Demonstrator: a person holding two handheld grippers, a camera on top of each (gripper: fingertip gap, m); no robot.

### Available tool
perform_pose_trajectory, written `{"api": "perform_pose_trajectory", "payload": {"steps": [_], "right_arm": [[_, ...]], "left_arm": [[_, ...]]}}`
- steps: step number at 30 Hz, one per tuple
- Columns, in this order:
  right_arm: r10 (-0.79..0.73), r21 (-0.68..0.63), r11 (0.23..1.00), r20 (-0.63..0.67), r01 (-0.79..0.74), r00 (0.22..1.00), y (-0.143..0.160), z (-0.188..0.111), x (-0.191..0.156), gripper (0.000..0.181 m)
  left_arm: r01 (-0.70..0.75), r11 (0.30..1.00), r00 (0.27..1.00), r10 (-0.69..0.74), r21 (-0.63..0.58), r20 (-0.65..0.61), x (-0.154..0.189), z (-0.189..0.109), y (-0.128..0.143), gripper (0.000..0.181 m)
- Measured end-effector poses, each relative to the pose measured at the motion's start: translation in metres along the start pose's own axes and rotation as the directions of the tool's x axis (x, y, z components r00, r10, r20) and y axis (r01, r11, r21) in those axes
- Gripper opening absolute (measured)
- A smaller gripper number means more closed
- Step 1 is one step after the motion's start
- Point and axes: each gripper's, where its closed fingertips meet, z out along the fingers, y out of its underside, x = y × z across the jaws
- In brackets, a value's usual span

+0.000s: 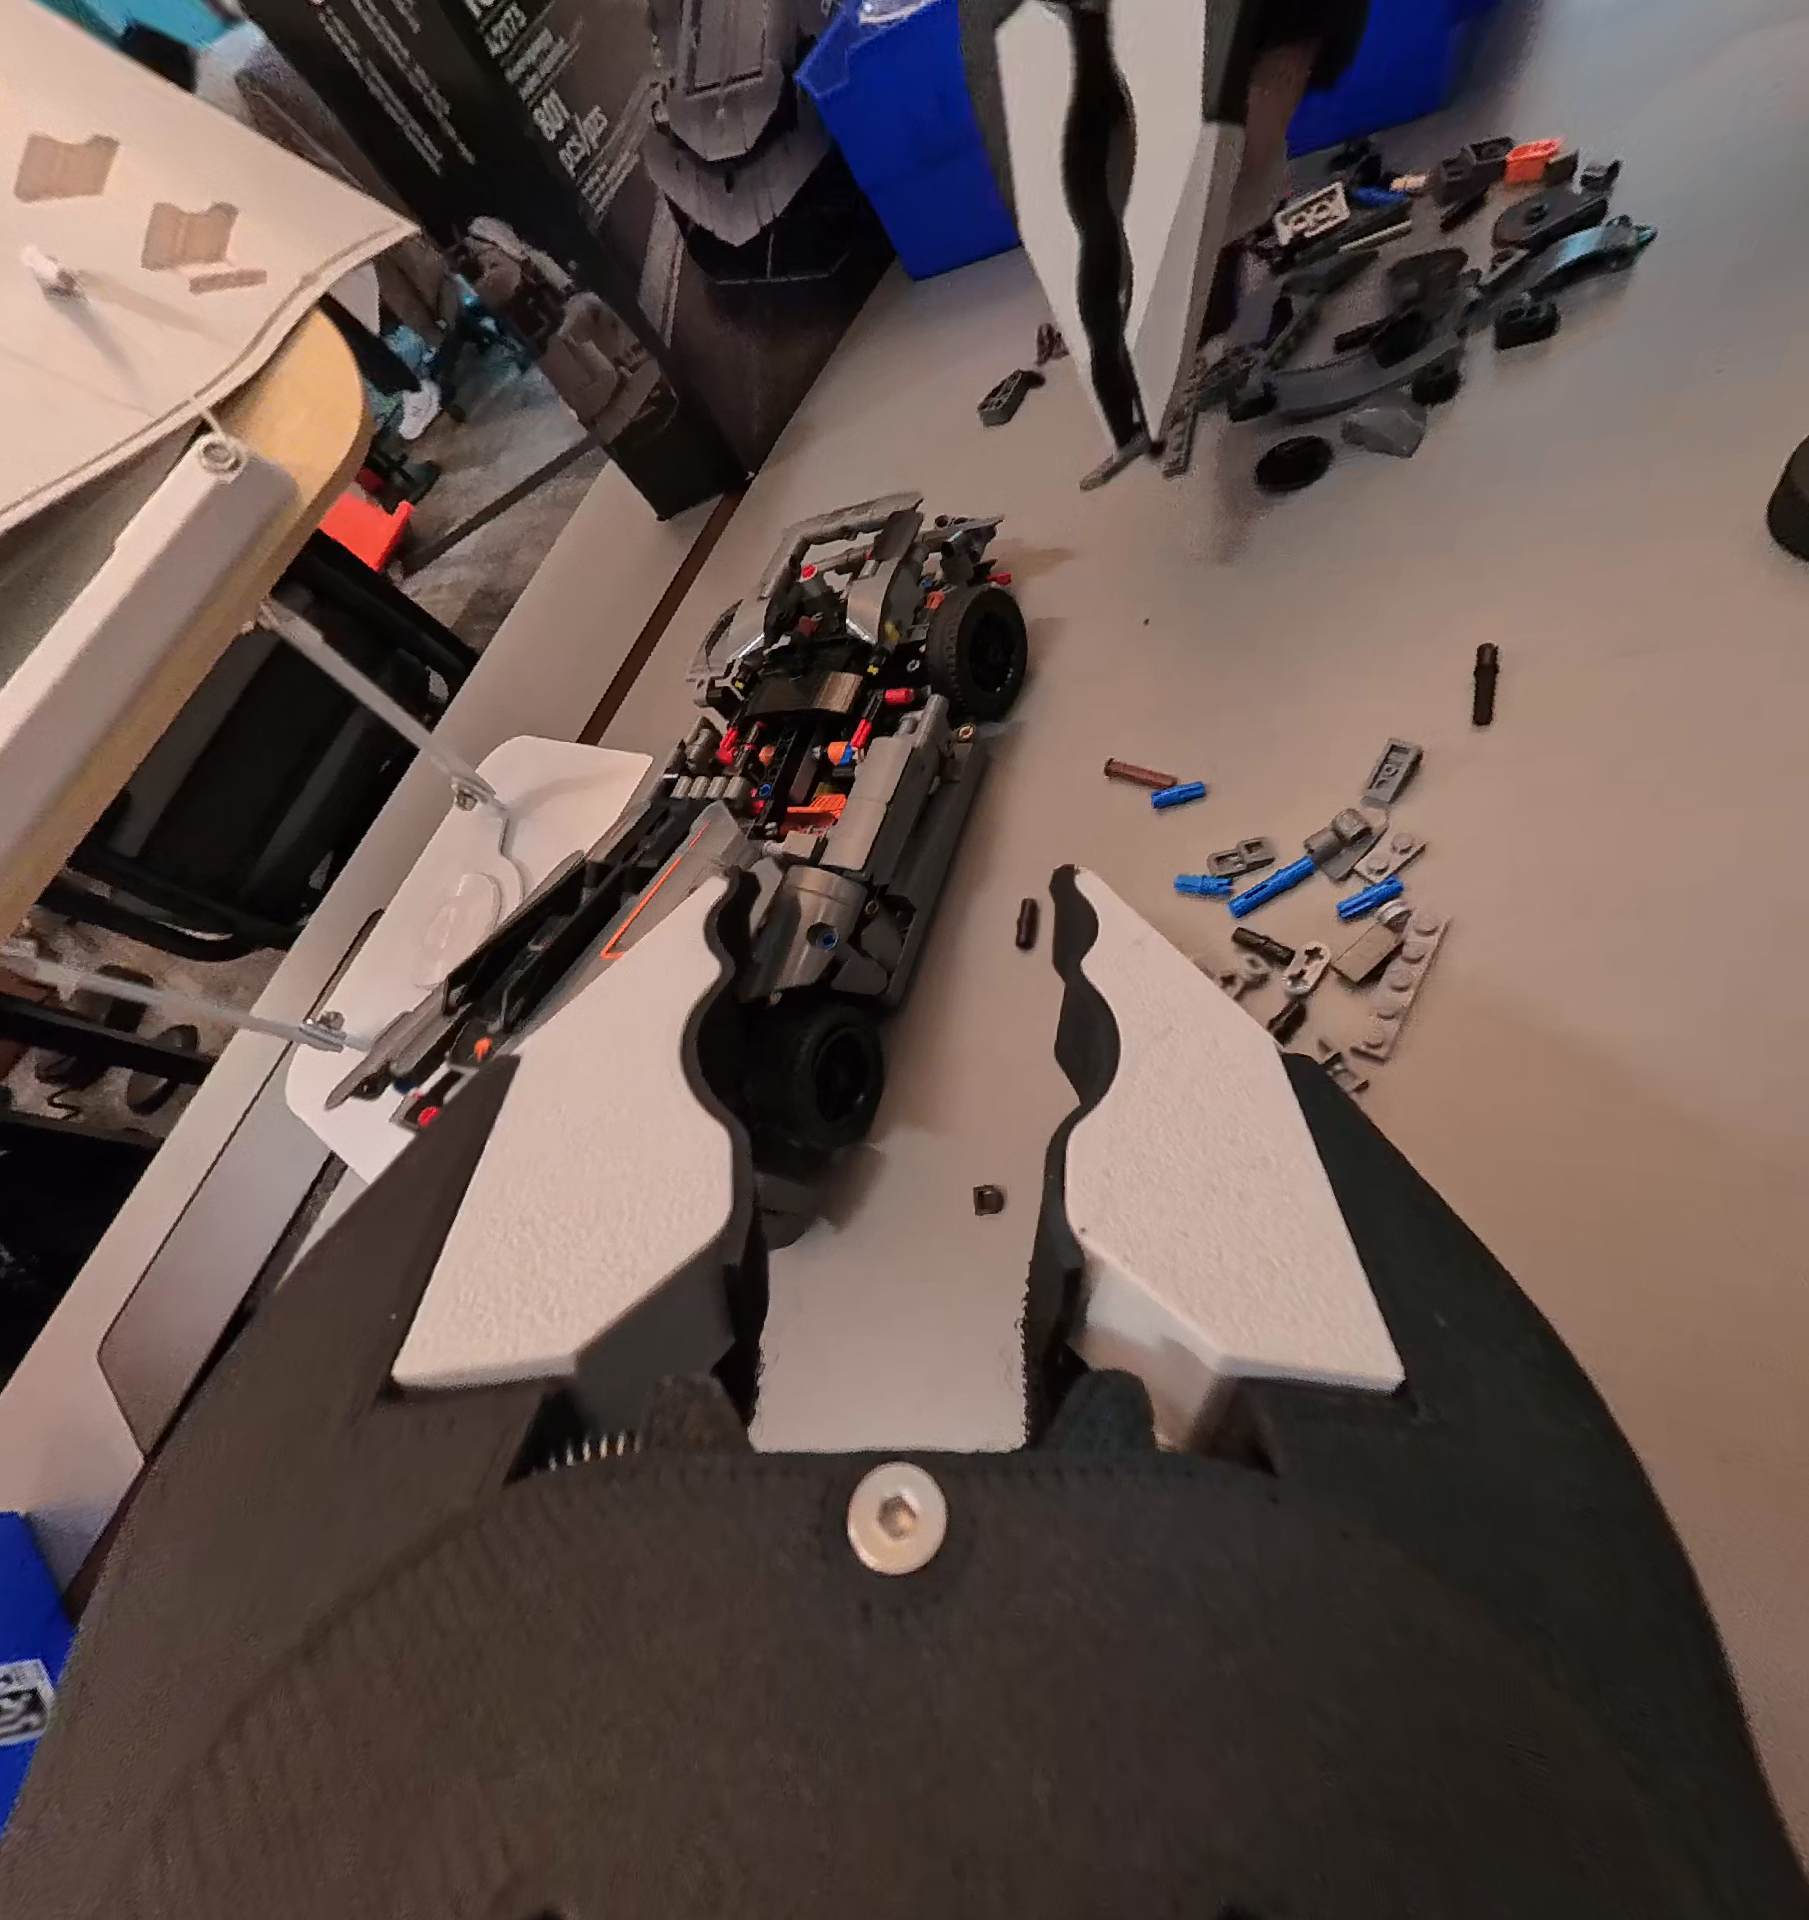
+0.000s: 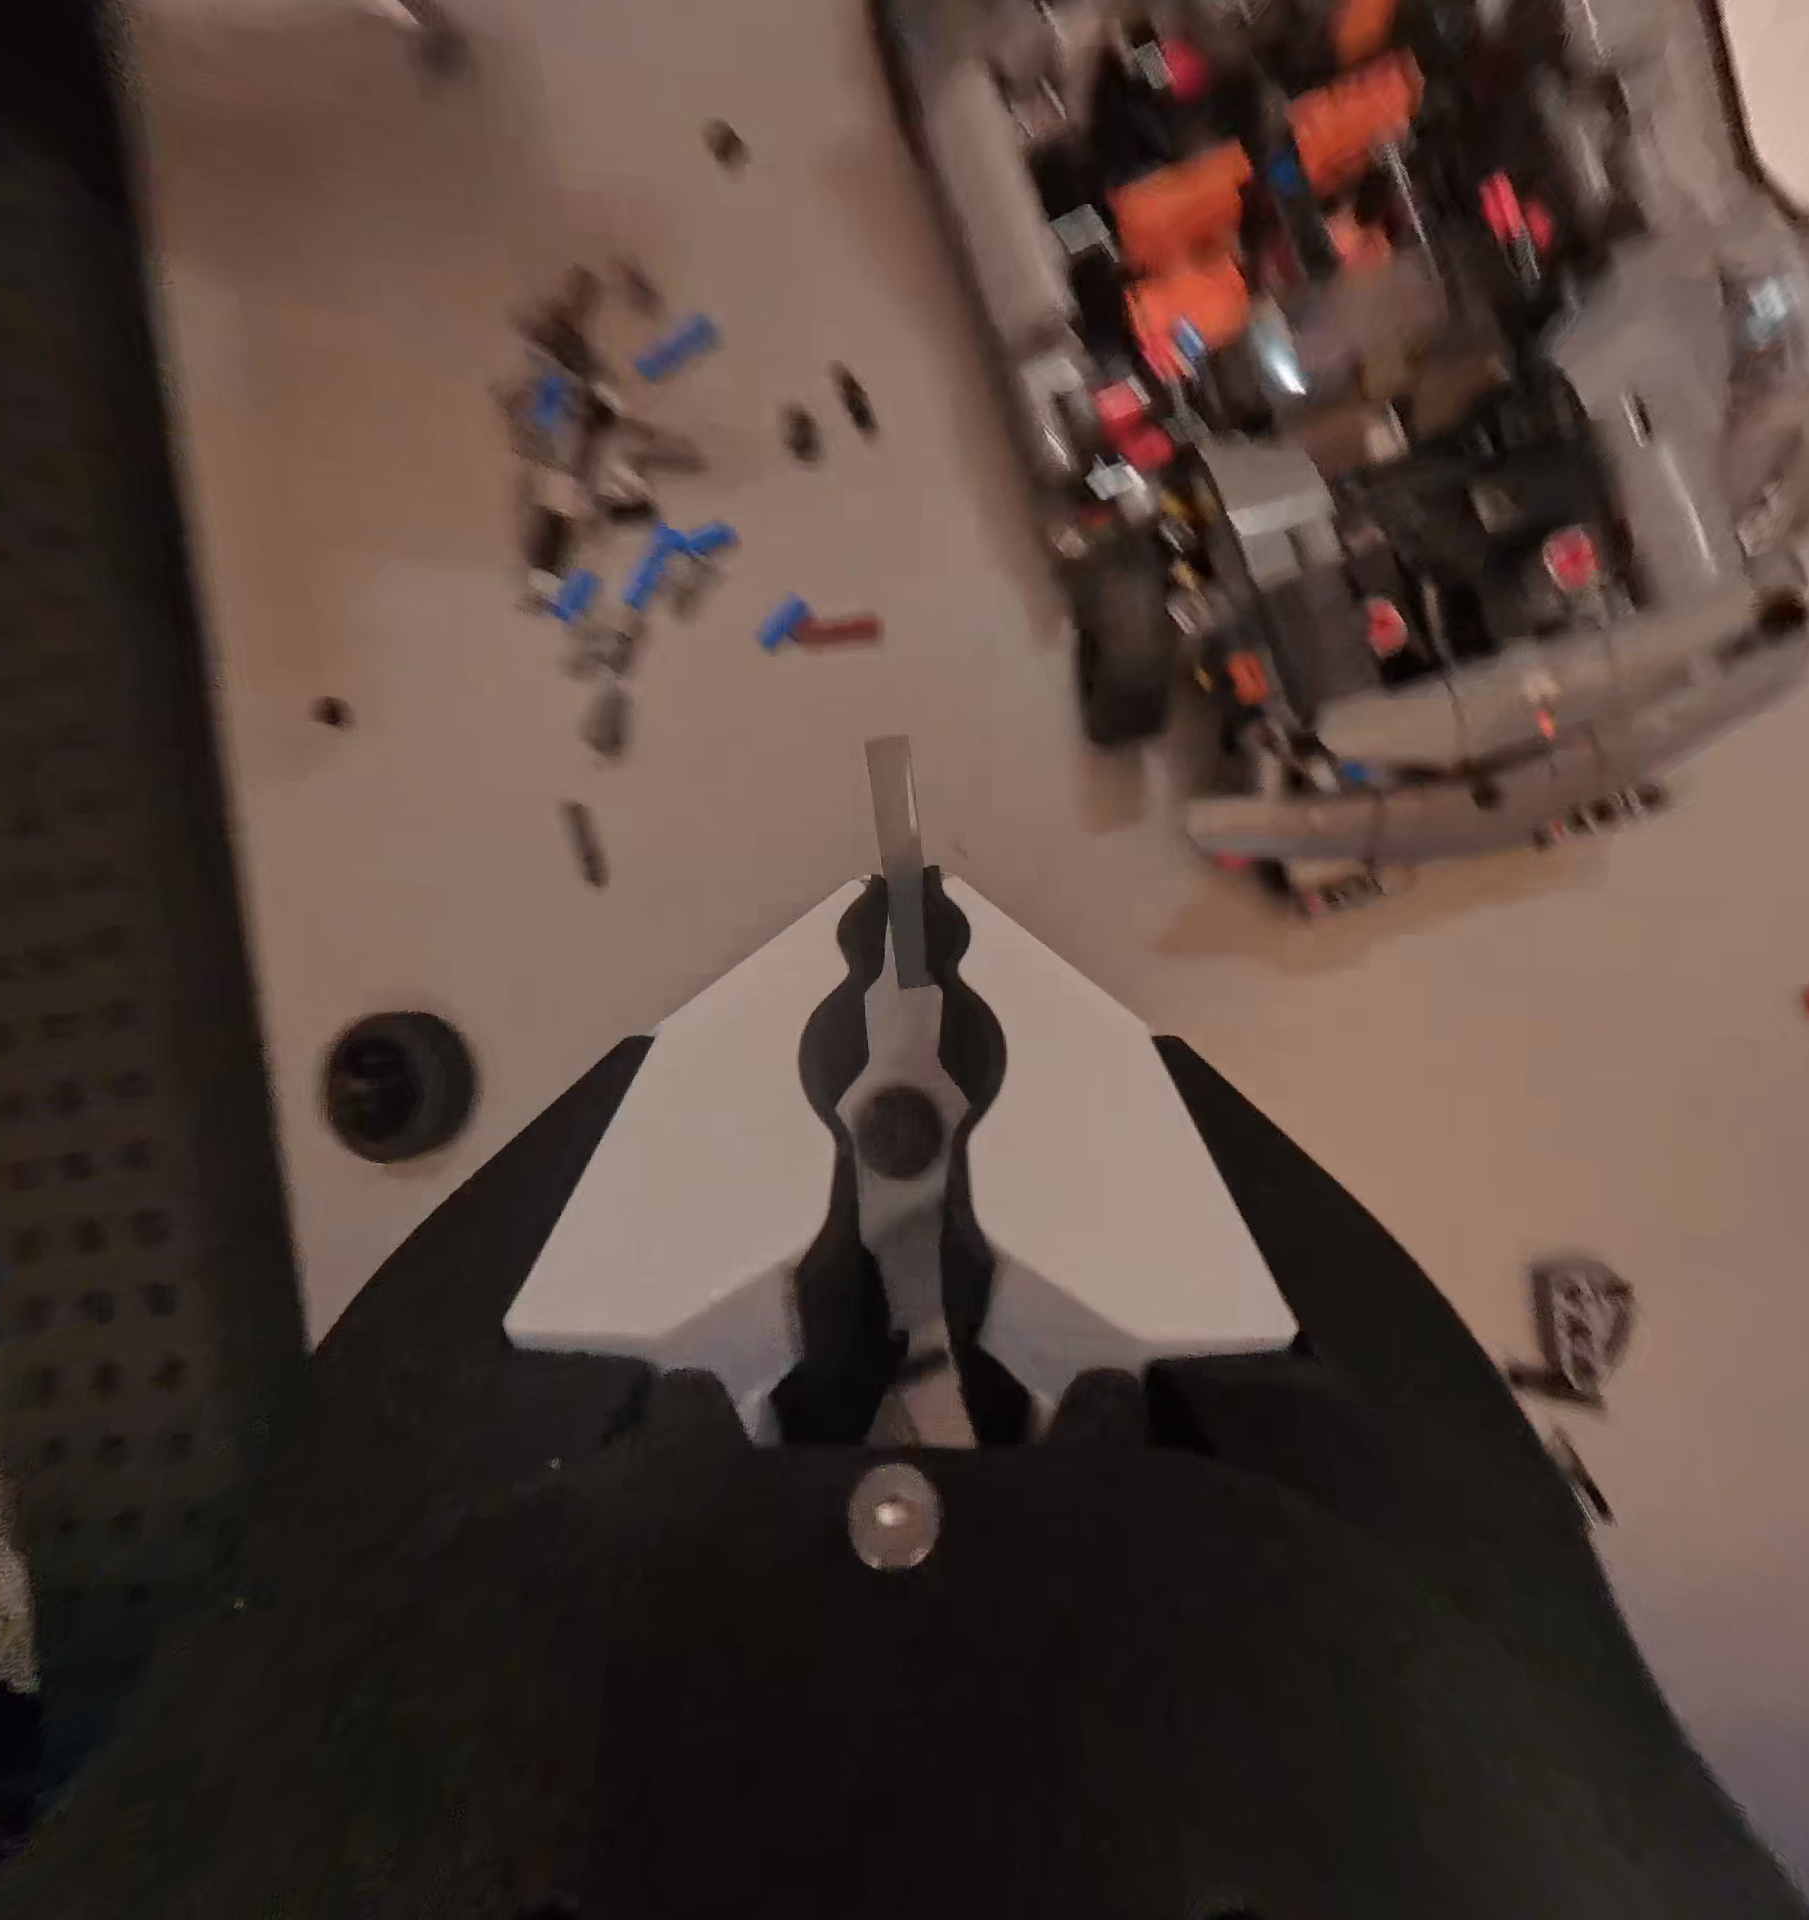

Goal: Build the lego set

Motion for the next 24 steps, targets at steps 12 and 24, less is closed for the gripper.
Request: {"api": "perform_pose_trajectory", "payload": {"steps": [12, 24], "right_arm": [[-0.156, 0.145, 0.982, 0.288, 0.118, 0.945, -0.058, 0.024, -0.098, 0.005], [-0.15, 0.129, 0.985, 0.357, 0.11, 0.922, -0.061, 0.041, -0.116, 0.005]], "left_arm": [[-0.248, 0.969, 0.964, 0.248, 0.014, -0.097, 0.071, 0.01, -0.033, 0.04], [-0.383, 0.923, 0.915, 0.385, 0.043, -0.121, 0.095, 0.005, -0.043, 0.002]]}}
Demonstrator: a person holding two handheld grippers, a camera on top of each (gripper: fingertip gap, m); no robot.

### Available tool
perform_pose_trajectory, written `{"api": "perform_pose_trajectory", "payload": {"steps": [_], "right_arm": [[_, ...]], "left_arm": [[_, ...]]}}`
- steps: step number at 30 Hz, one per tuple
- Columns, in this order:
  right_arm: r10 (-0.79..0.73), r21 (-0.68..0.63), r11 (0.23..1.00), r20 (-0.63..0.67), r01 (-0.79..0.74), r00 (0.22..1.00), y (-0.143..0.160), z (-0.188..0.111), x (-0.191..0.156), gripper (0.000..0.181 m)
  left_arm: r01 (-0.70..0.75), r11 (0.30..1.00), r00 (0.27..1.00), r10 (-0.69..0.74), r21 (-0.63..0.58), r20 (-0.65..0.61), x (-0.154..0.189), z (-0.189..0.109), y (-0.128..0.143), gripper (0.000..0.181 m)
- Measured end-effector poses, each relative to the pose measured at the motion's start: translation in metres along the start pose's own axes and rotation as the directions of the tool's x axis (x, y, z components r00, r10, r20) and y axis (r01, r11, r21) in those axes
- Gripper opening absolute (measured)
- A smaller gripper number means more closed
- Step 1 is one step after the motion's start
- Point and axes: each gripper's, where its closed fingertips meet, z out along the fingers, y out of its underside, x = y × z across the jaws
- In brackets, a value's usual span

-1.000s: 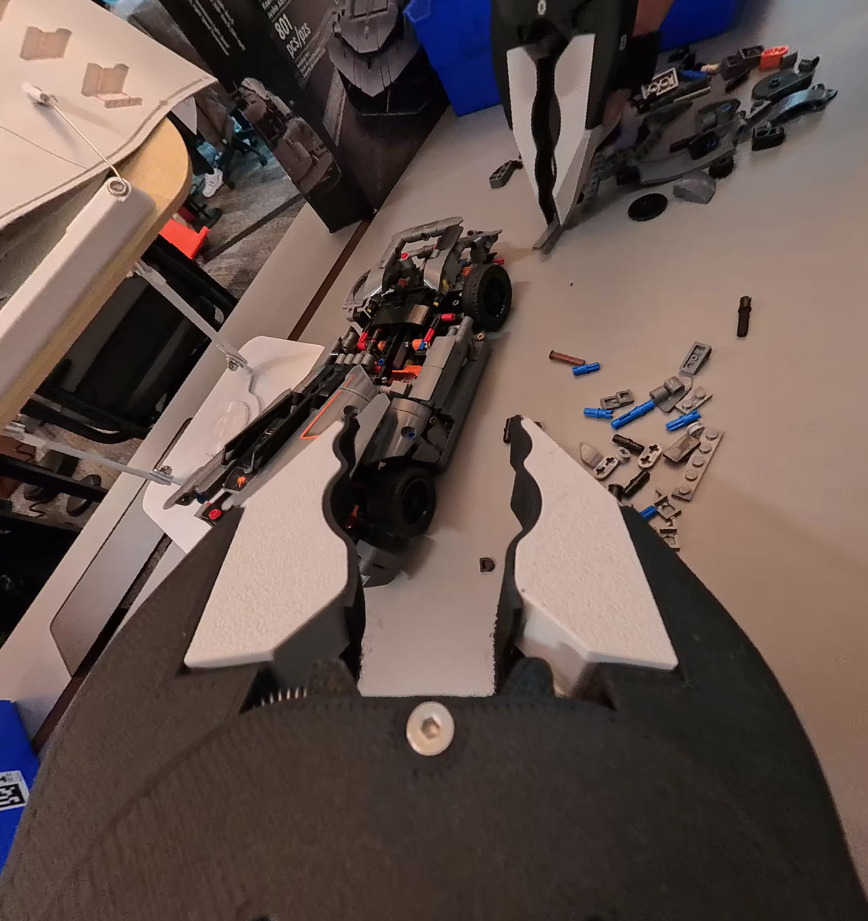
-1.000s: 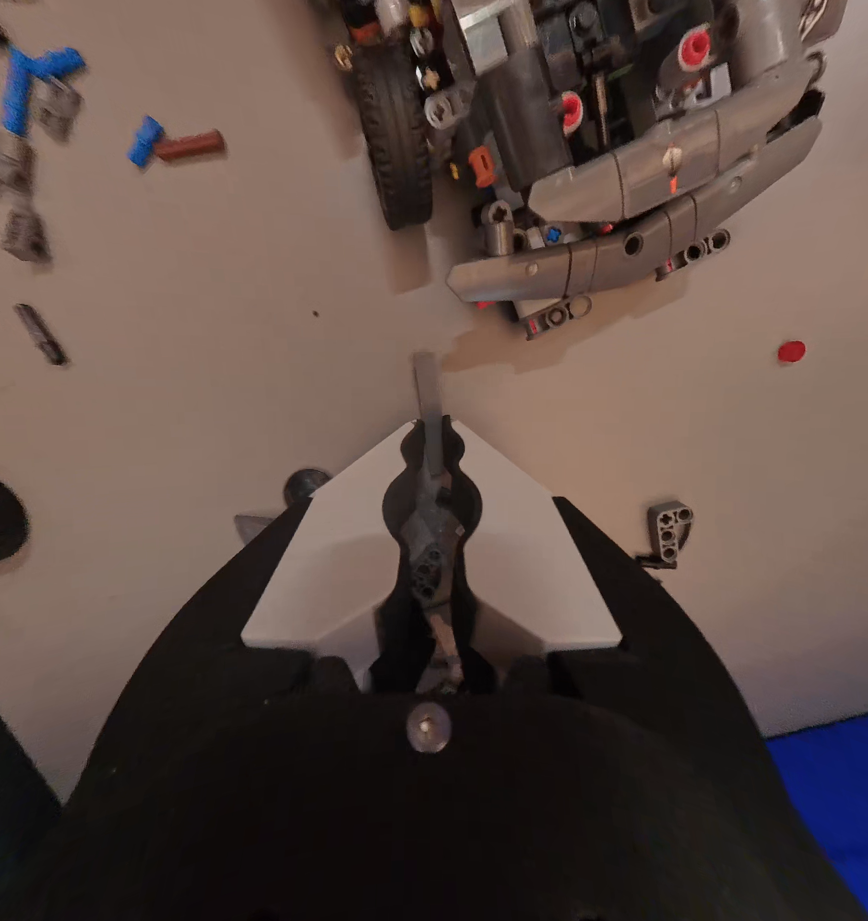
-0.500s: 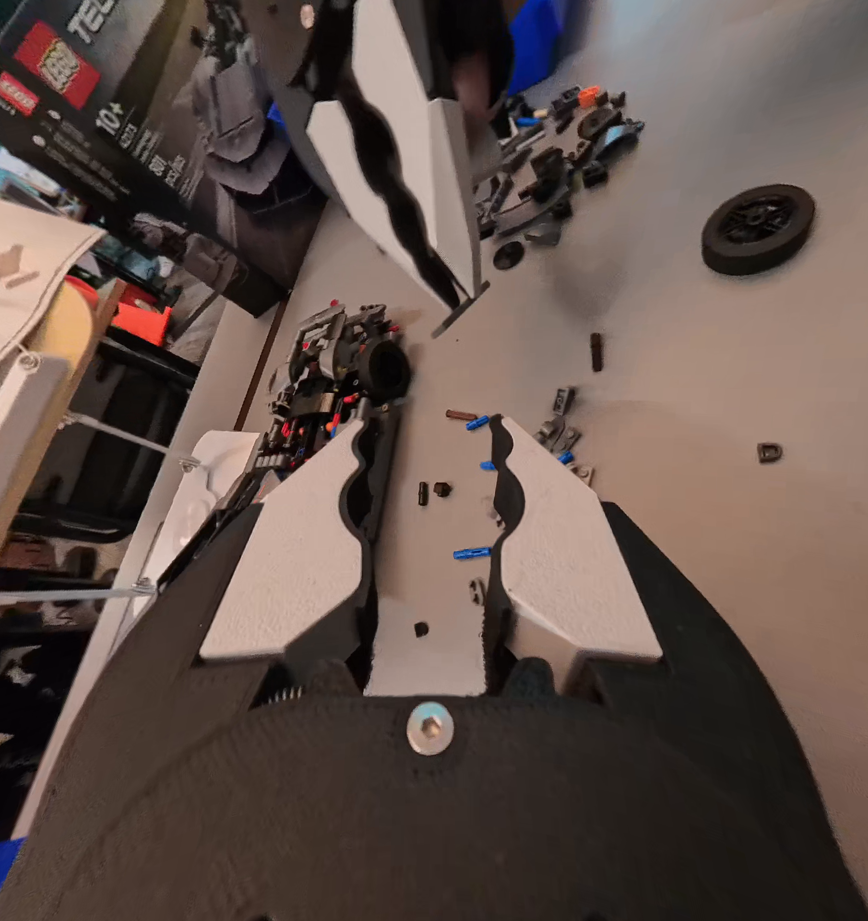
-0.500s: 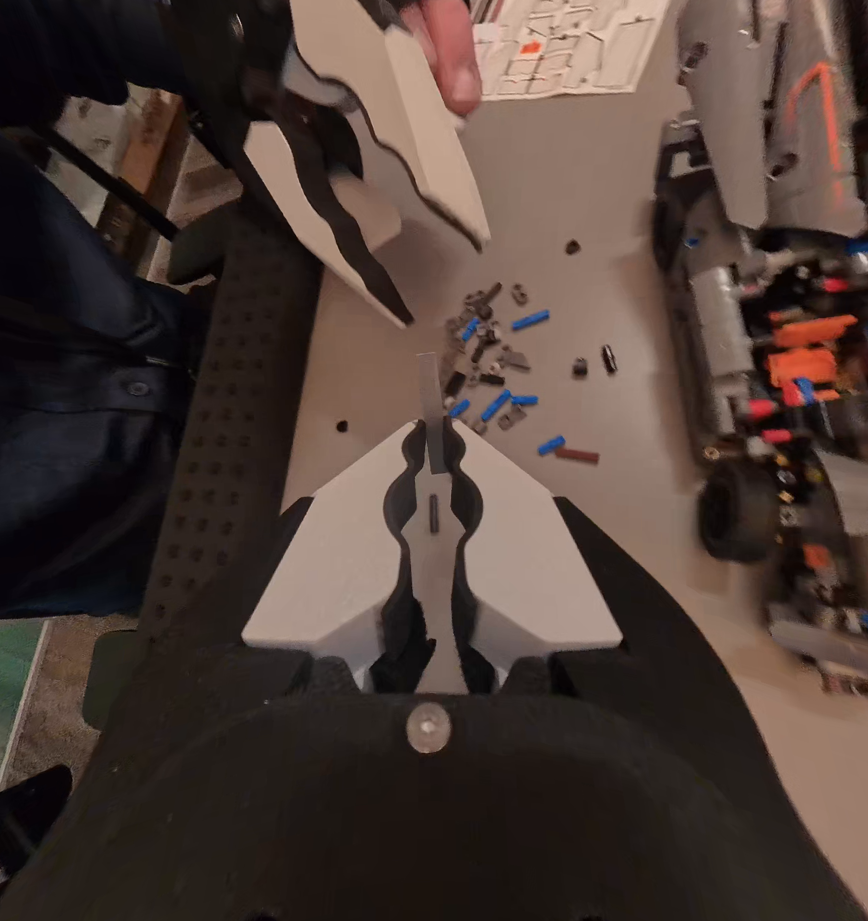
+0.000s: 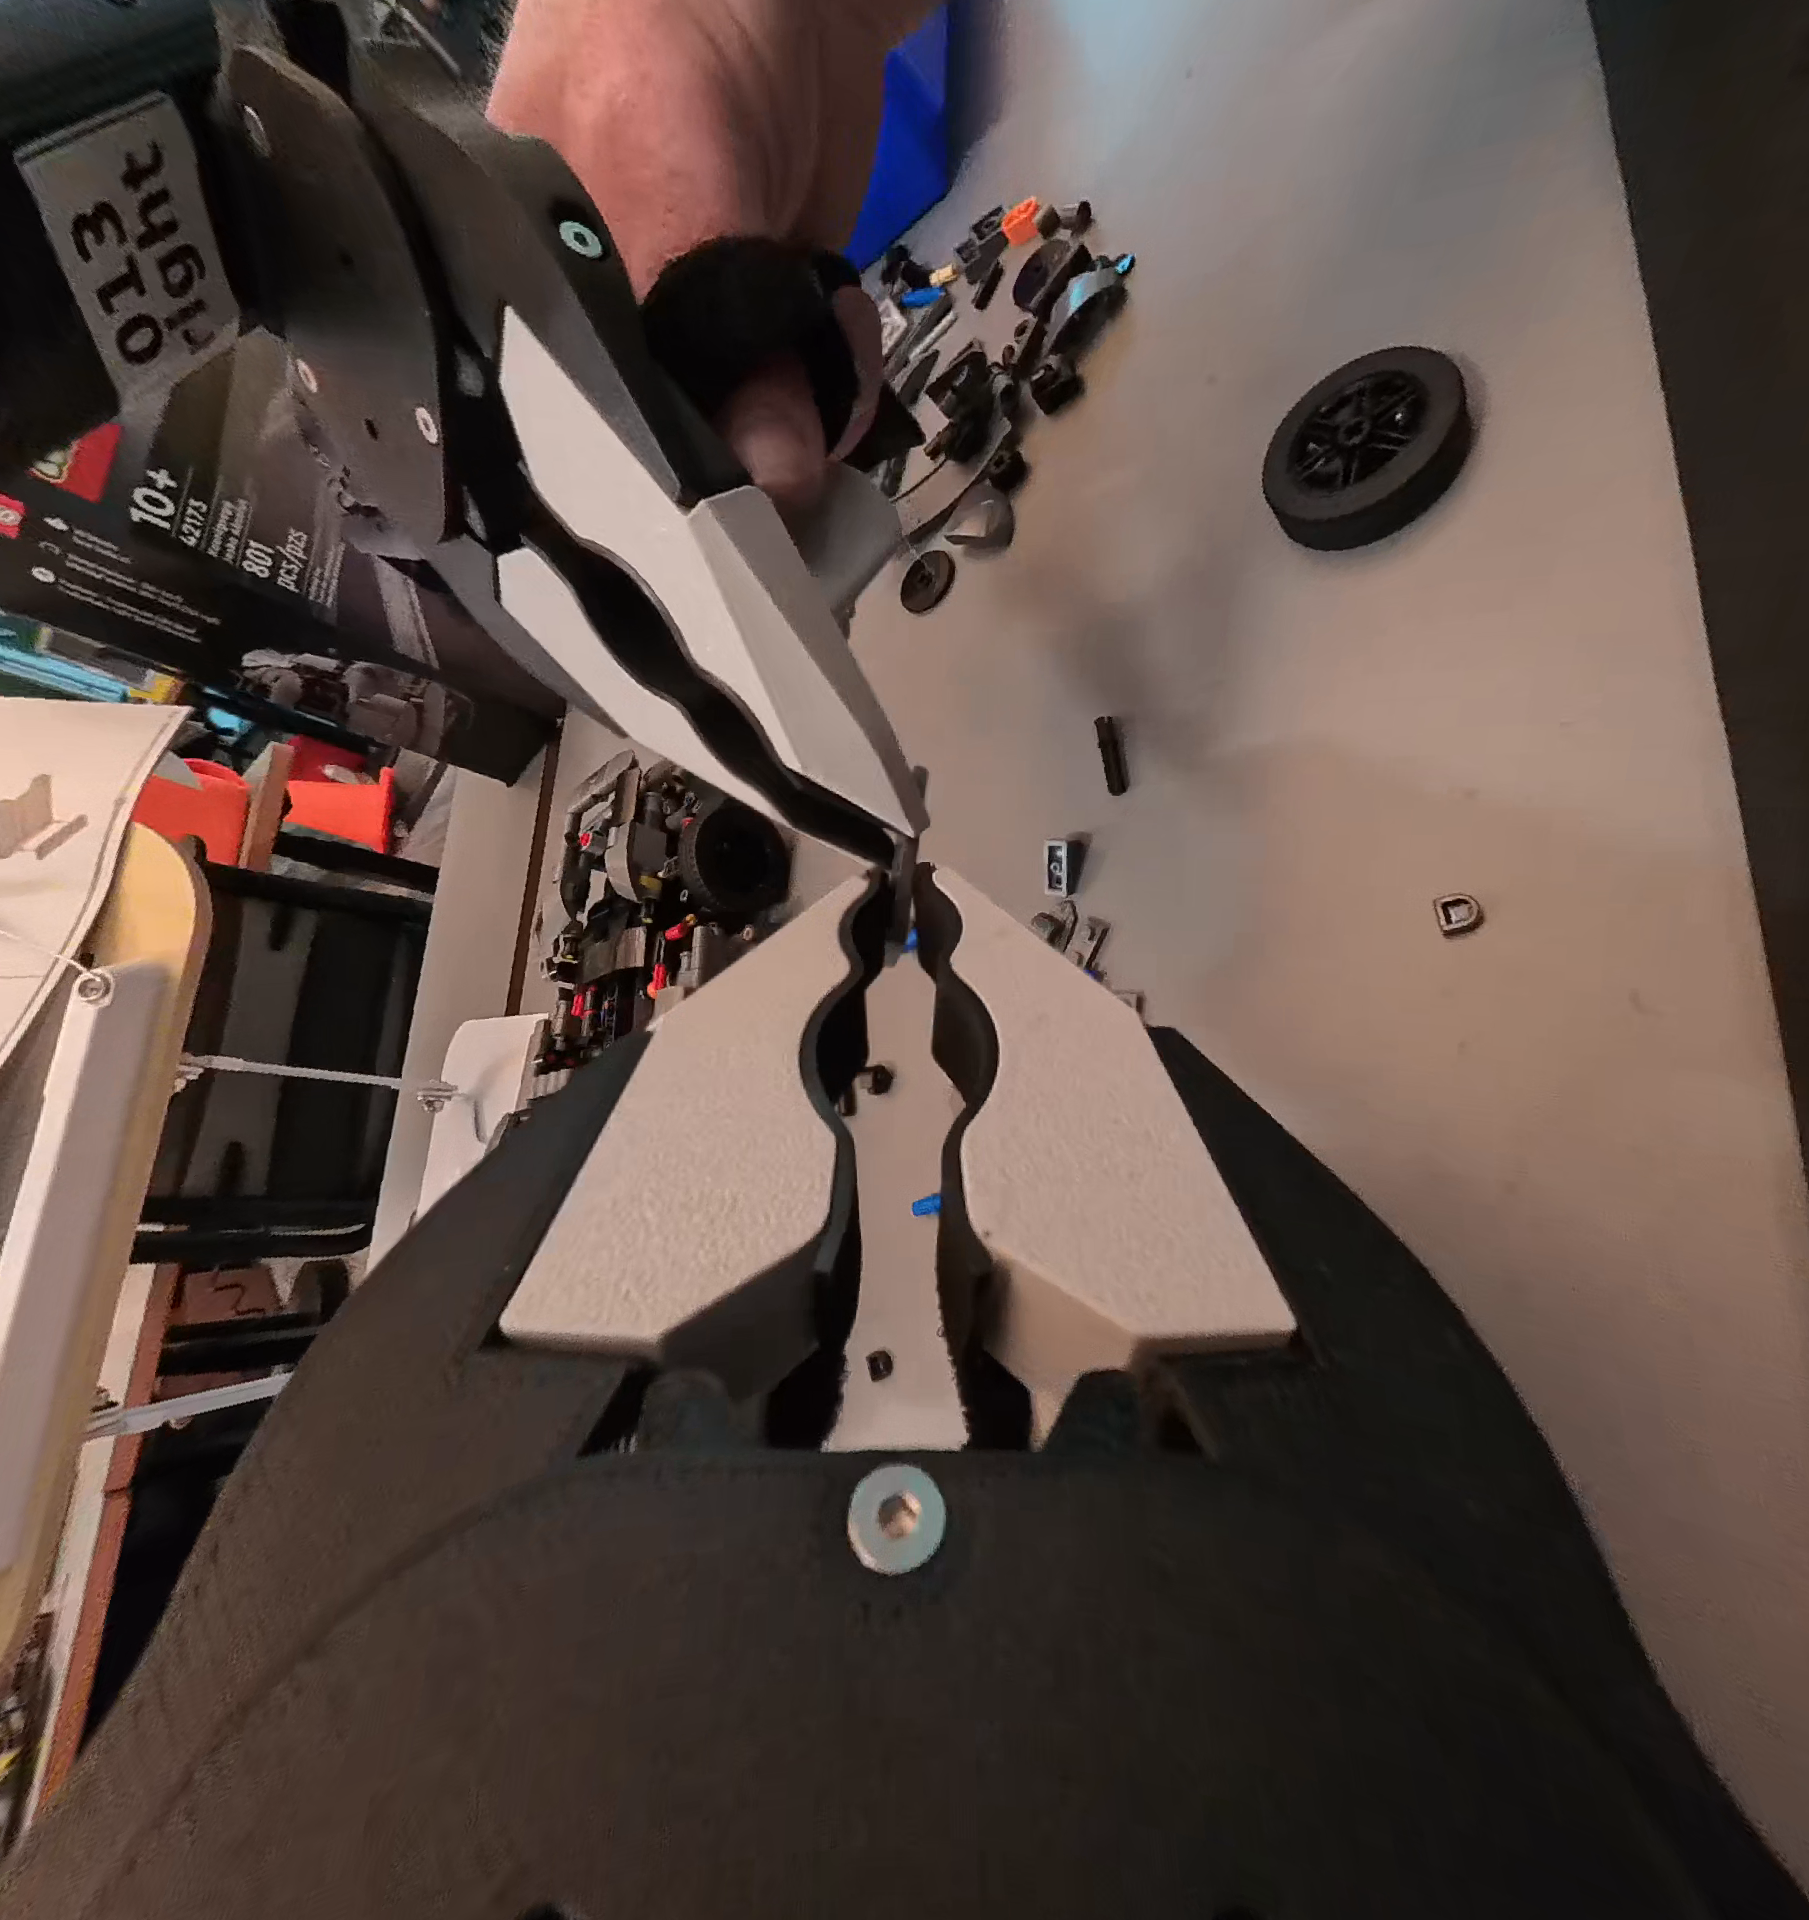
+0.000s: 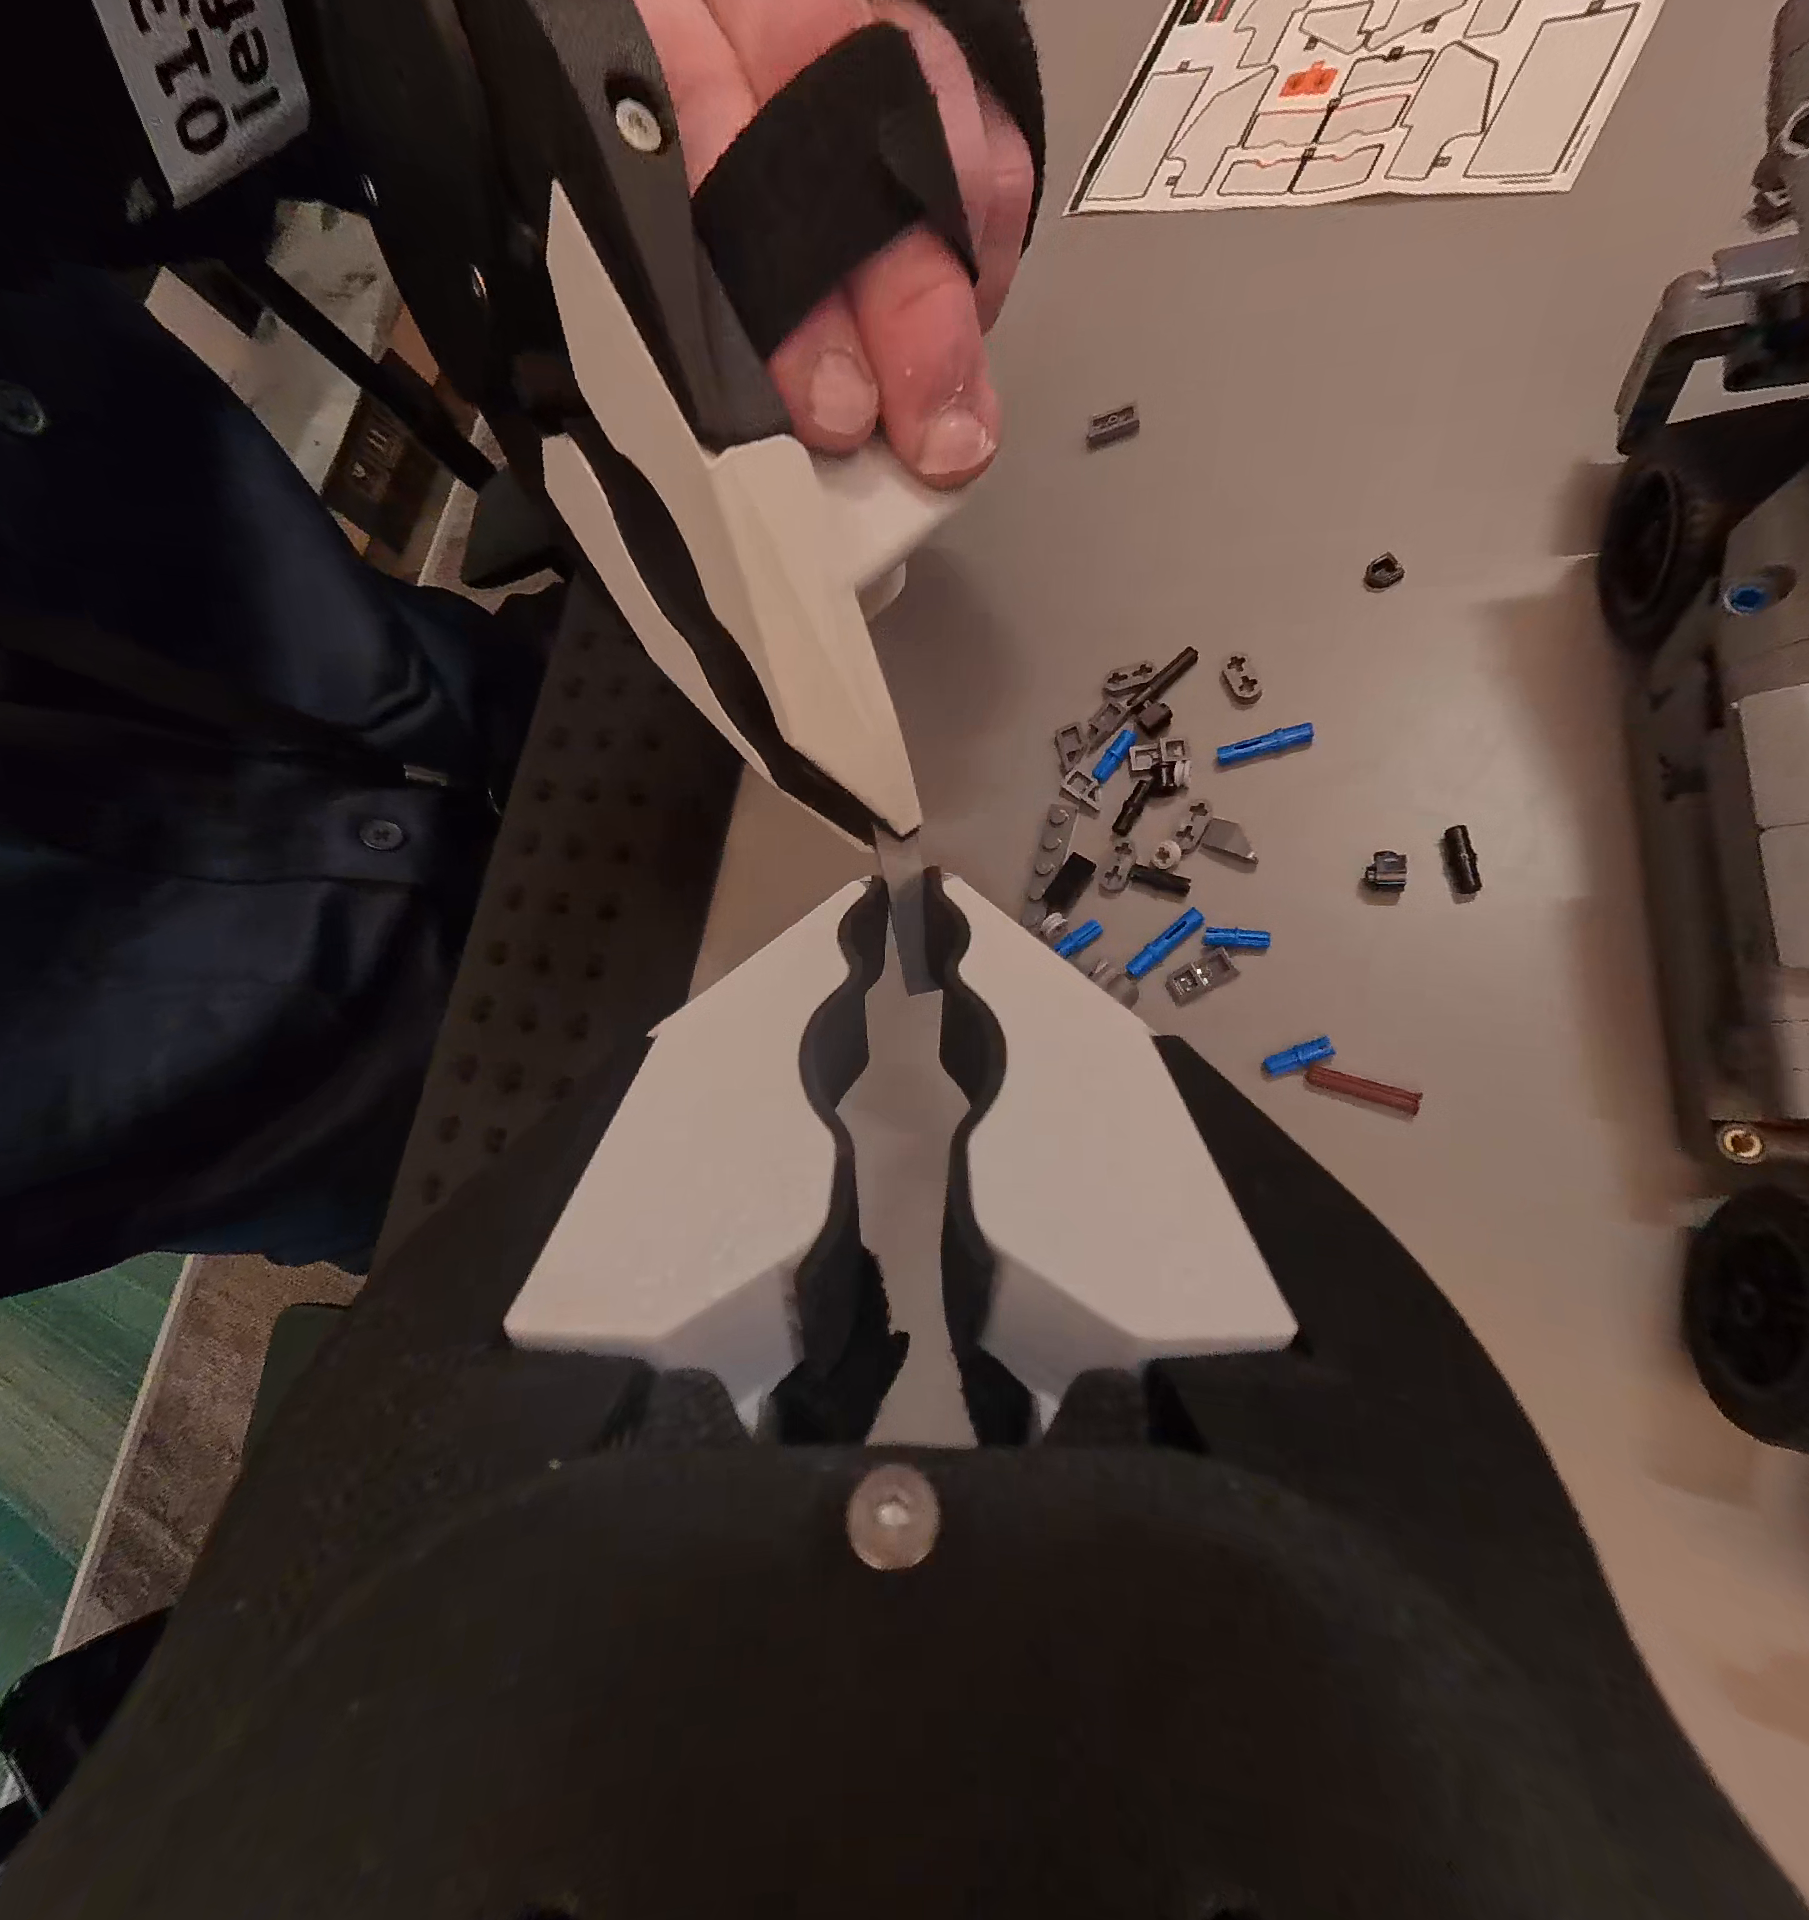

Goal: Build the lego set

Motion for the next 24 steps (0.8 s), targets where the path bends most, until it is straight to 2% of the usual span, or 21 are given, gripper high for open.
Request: {"api": "perform_pose_trajectory", "payload": {"steps": [3, 4, 6, 8, 10, 12, 15, 17, 20, 22, 24], "right_arm": [[0.002, 0.056, 0.998, -0.012, -0.002, 1.0, -0.009, -0.004, 0.003, 0.001], [0.002, 0.07, 0.998, -0.034, 0.0, 0.999, -0.011, -0.005, 0.006, 0.005], [-0.026, 0.103, 0.994, -0.088, 0.035, 0.996, -0.018, -0.011, 0.012, 0.017], [-0.06, 0.133, 0.988, -0.162, 0.082, 0.985, -0.026, -0.021, 0.017, 0.019], [-0.141, 0.118, 0.977, -0.271, 0.178, 0.952, -0.032, -0.03, 0.021, 0.023], [-0.258, 0.077, 0.95, -0.356, 0.303, 0.898, -0.039, -0.034, 0.018, 0.022], [-0.438, -0.073, 0.883, -0.482, 0.463, 0.759, -0.042, -0.032, 0.018, 0.021], [-0.508, -0.163, 0.847, -0.527, 0.506, 0.681, -0.042, -0.028, 0.021, 0.018], [-0.562, -0.219, 0.806, -0.577, 0.55, 0.593, -0.048, -0.027, 0.023, 0.018], [-0.603, -0.296, 0.778, -0.6, 0.555, 0.525, -0.047, -0.027, 0.03, 0.018], [-0.639, -0.329, 0.754, -0.57, 0.569, 0.517, -0.044, -0.016, 0.028, 0.016]], "left_arm": [[0.015, 1.0, 1.0, -0.015, -0.011, 0.007, -0.004, -0.002, 0.001, 0.0], [0.042, 0.999, 0.999, -0.042, -0.016, 0.009, -0.007, -0.002, 0.003, 0.0], [0.169, 0.986, 0.985, -0.169, 0.001, -0.025, -0.014, -0.004, 0.004, 0.0], [0.294, 0.955, 0.955, -0.293, 0.027, -0.045, -0.024, -0.007, 0.008, 0.0], [0.452, 0.891, 0.889, -0.446, 0.042, -0.101, -0.032, -0.01, 0.013, 0.0], [0.597, 0.799, 0.797, -0.582, 0.071, -0.159, -0.042, -0.013, 0.016, 0.001], [0.764, 0.64, 0.637, -0.724, 0.087, -0.265, -0.05, -0.017, 0.018, 0.0], [0.831, 0.552, 0.543, -0.773, 0.076, -0.326, -0.051, -0.018, 0.019, 0.001], [0.873, 0.485, 0.467, -0.811, 0.04, -0.352, -0.05, -0.016, 0.025, 0.0], [0.899, 0.434, 0.415, -0.808, 0.054, -0.419, -0.051, -0.019, 0.017, 0.0], [0.918, 0.394, 0.371, -0.814, 0.045, -0.446, -0.051, -0.019, 0.016, 0.0]]}}
